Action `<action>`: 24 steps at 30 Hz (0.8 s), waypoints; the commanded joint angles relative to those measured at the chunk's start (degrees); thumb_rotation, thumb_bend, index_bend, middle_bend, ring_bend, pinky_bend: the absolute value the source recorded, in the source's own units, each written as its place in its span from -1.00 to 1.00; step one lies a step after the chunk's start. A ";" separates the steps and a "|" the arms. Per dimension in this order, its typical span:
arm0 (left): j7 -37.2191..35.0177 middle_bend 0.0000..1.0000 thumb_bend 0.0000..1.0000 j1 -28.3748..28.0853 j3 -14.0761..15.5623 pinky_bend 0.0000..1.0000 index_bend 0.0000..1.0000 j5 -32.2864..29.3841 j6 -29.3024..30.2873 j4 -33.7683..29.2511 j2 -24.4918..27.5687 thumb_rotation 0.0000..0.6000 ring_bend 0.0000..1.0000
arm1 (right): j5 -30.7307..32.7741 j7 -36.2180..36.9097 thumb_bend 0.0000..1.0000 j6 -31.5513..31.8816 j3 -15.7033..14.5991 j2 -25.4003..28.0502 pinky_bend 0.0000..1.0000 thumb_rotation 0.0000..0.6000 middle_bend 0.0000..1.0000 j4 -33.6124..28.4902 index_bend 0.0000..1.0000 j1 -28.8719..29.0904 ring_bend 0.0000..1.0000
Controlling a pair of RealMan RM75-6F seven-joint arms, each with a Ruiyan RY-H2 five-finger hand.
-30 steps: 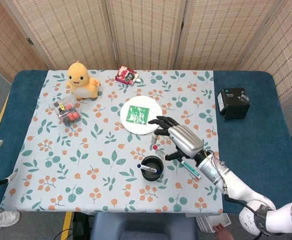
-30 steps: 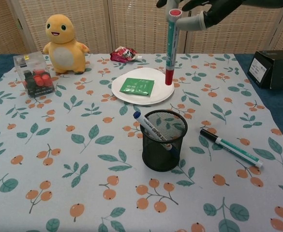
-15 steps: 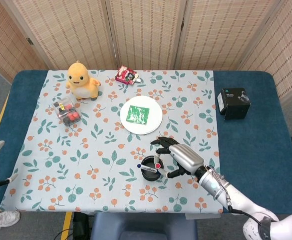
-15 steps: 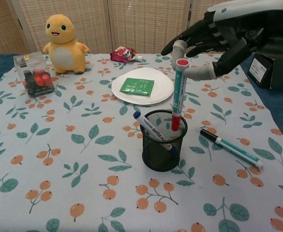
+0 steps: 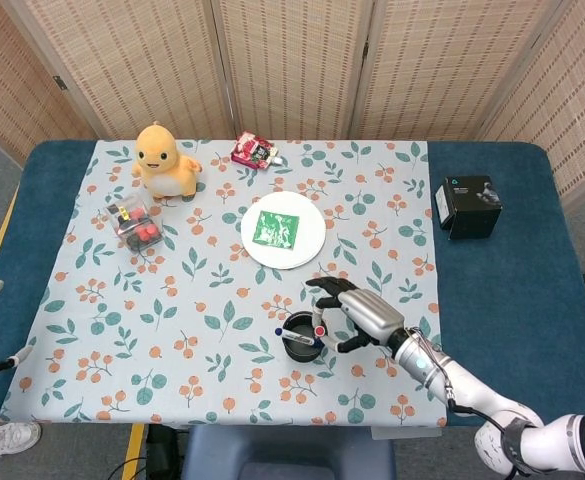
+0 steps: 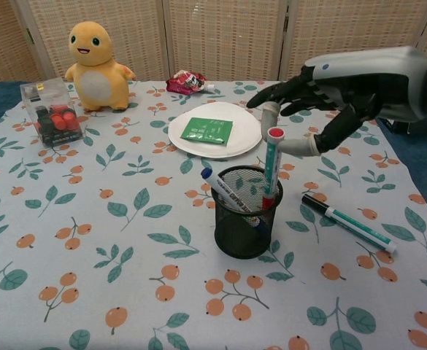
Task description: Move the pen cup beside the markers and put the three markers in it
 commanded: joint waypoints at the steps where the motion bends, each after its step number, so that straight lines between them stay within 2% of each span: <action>1: -0.14 -1.00 -0.95 -0.03 0.02 -0.51 -1.00 0.03 -0.07 -0.01 0.04 1.00 -1.00 | -1.46 -0.93 -0.48 0.12 -1.02 -0.83 -1.00 1.00 -1.00 1.44 -0.98 -0.83 -1.00; 6: -0.52 -1.00 -0.95 -0.08 -0.03 -0.51 -1.00 -0.02 -0.15 0.10 0.11 1.00 -1.00 | -3.11 -0.76 -0.58 2.07 -0.76 -0.81 -1.00 1.00 -1.00 2.01 -1.00 -2.29 -1.00; 12: -0.90 -1.00 -0.95 -0.03 0.01 -0.51 -1.00 0.11 -0.01 0.14 0.21 1.00 -1.00 | -2.65 -1.86 -0.60 4.82 -0.46 2.42 -1.00 1.00 -1.00 0.34 -1.00 -4.46 -1.00; 15: -1.04 -1.00 -0.95 0.06 -0.06 -0.51 -1.00 0.07 0.20 0.02 0.32 1.00 -1.00 | -2.77 -5.05 -0.58 8.78 -1.41 4.17 -1.00 1.00 -1.00 -0.16 -1.00 -6.98 -1.00; 19: -0.96 -1.00 -0.95 -0.05 0.05 -0.51 -1.00 0.13 -0.10 -0.01 0.33 1.00 -1.00 | -2.96 -10.95 -0.56 13.86 -4.53 4.86 -1.00 1.00 -1.00 -1.07 -1.00 -11.15 -1.00; 24: -1.00 -1.00 -0.95 -0.32 0.24 -0.51 -1.00 0.58 -0.25 -0.17 0.32 1.00 -1.00 | -3.54 -17.73 -0.52 19.62 -7.25 1.55 -1.00 1.00 -1.00 0.94 -1.00 -15.48 -1.00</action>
